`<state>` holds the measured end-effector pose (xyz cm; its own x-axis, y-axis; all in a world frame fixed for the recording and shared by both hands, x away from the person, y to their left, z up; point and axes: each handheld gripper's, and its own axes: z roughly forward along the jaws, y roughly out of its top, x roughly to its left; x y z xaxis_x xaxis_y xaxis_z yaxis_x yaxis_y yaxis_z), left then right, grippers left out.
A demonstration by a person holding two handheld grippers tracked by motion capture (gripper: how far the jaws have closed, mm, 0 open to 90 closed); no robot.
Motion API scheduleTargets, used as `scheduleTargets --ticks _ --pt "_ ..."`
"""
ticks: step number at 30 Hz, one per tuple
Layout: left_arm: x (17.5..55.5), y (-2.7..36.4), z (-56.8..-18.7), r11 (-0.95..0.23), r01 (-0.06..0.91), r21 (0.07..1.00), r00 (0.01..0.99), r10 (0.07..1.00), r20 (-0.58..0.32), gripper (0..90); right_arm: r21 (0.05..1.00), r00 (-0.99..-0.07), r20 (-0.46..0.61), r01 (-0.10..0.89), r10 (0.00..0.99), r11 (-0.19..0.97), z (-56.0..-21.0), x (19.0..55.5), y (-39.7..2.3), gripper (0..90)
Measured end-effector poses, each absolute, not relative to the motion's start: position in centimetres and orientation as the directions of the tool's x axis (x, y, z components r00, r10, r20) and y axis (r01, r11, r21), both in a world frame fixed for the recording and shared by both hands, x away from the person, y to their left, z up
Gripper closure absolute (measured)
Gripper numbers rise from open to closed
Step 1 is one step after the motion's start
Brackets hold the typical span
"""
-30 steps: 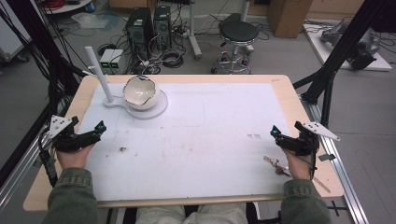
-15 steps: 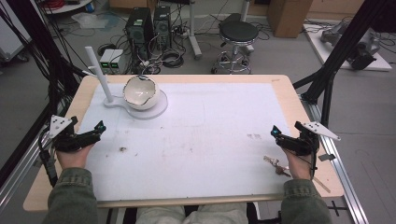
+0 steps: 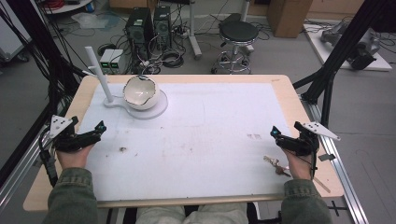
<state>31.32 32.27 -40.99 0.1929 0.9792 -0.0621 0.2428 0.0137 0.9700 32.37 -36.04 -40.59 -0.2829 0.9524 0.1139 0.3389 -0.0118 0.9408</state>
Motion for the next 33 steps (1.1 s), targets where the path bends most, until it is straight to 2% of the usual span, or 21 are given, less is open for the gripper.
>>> scheduleTargets --ticks 33 --pt "31.42 32.21 -41.07 0.013 0.249 0.968 0.202 0.977 -0.065 1.9 0.934 -0.311 0.09 0.355 0.946 0.027 -40.81 32.62 -35.67 1.1"
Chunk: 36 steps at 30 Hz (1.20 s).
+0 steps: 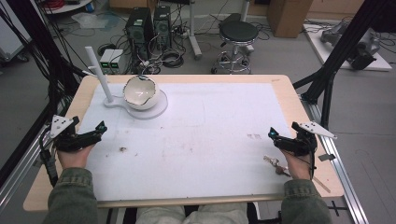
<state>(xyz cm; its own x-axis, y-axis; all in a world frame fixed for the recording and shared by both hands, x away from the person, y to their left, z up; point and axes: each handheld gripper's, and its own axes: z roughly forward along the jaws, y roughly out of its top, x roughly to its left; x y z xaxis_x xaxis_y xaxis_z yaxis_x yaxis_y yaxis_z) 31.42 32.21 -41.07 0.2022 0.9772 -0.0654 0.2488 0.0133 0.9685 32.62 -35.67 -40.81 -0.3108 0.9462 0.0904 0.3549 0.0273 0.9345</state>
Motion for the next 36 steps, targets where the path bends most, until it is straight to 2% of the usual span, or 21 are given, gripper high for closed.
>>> scheduleTargets --ticks 25,36 --pt "31.55 32.13 -41.18 0.011 0.256 0.967 0.209 0.976 -0.067 1.9 0.927 -0.331 0.092 0.372 0.939 0.04 -40.95 32.75 -35.43 1.1" --pt "31.54 32.18 -41.17 0.014 0.256 0.967 0.21 0.975 -0.07 1.9 0.909 -0.376 0.06 0.404 0.925 0.106 -40.68 32.65 -34.89 1.1"
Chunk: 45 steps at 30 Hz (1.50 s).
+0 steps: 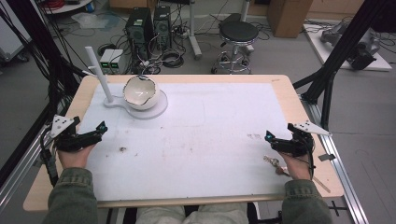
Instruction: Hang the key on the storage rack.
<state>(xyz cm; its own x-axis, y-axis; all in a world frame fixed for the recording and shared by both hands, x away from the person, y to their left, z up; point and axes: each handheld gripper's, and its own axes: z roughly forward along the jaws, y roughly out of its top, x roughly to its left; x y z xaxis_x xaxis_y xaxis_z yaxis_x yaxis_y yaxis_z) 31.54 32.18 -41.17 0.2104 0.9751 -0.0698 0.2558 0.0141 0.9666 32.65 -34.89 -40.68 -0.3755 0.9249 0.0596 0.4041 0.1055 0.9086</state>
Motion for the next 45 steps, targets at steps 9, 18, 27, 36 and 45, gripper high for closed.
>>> scheduleTargets --ticks 9,18,27,36,45 --pt "31.5 32.2 -41.2 0.014 0.255 0.967 0.211 0.975 -0.07 1.9 0.875 -0.435 0.025 0.445 0.9 0.19 -40.8 32.7 -34.1 1.1" --pt "31.6 32.2 -41.2 0.014 0.255 0.967 0.212 0.975 -0.07 1.9 0.834 -0.489 0.019 0.488 0.872 0.256 -40.4 32.8 -33.4 1.1" --pt "31.6 32.2 -41.2 0.014 0.256 0.967 0.215 0.974 -0.071 1.9 0.764 -0.518 0.001 0.552 0.856 0.333 -40.7 33.0 -33.1 1.2" --pt "31.6 32.2 -41.2 0.015 0.258 0.966 0.218 0.973 -0.073 2.0 0.702 -0.548 0.009 0.599 0.836 0.385 -40.8 33.2 -33.1 1.2" --pt "31.6 32.1 -41.2 0.011 0.258 0.966 0.219 0.973 -0.07 1.9 0.616 -0.575 0.044 0.659 0.817 0.43 -41.4 33.5 -33.1 1.1"
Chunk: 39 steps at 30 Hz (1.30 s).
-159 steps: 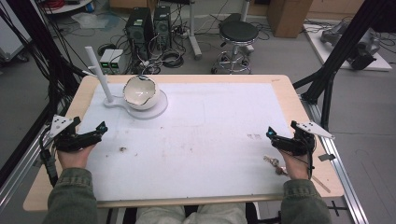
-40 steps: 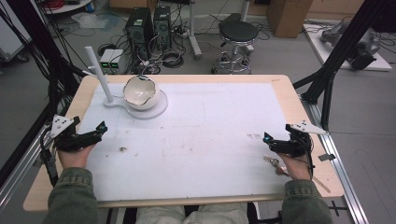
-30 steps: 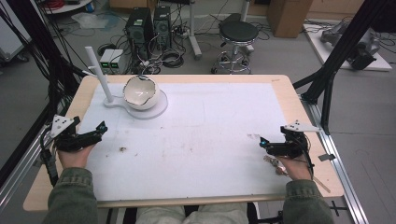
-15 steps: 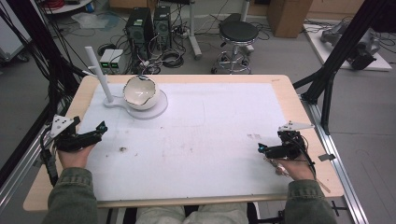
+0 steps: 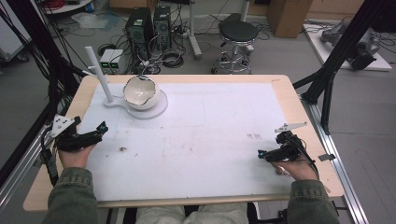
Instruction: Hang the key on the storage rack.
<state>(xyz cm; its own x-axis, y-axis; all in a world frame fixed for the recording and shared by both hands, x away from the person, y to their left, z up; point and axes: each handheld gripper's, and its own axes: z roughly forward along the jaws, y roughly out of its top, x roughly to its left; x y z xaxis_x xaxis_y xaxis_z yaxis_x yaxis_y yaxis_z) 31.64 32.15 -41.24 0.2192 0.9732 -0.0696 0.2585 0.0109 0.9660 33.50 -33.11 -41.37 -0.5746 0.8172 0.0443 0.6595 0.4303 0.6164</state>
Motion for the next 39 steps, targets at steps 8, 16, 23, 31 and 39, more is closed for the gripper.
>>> scheduleTargets --ticks 8,16,23,31,39 --pt "31.7 32.1 -41.3 0.009 0.259 0.966 0.222 0.973 -0.069 1.9 0.515 -0.61 0.054 0.695 0.79 0.502 -41.9 33.6 -32.9 1.2" --pt "31.7 32.1 -41.3 0.008 0.257 0.966 0.223 0.972 -0.068 1.9 0.441 -0.619 0.036 0.714 0.785 0.543 -41.9 33.4 -33.4 14.1" --pt "31.7 32.1 -41.3 0.009 0.258 0.966 0.223 0.972 -0.068 1.9 0.383 -0.627 0.041 0.729 0.778 0.567 -41.0 33.1 -33.6 30.9" --pt "31.7 32.1 -41.3 0.009 0.258 0.966 0.224 0.972 -0.069 1.9 0.344 -0.634 0.025 0.731 0.773 0.589 -41.0 33.2 -33.2 43.3" --pt "31.8 32.0 -41.3 0.004 0.257 0.966 0.227 0.972 -0.065 1.9 0.296 -0.661 0.003 0.717 0.75 0.631 -41.0 33.6 -32.4 67.0"
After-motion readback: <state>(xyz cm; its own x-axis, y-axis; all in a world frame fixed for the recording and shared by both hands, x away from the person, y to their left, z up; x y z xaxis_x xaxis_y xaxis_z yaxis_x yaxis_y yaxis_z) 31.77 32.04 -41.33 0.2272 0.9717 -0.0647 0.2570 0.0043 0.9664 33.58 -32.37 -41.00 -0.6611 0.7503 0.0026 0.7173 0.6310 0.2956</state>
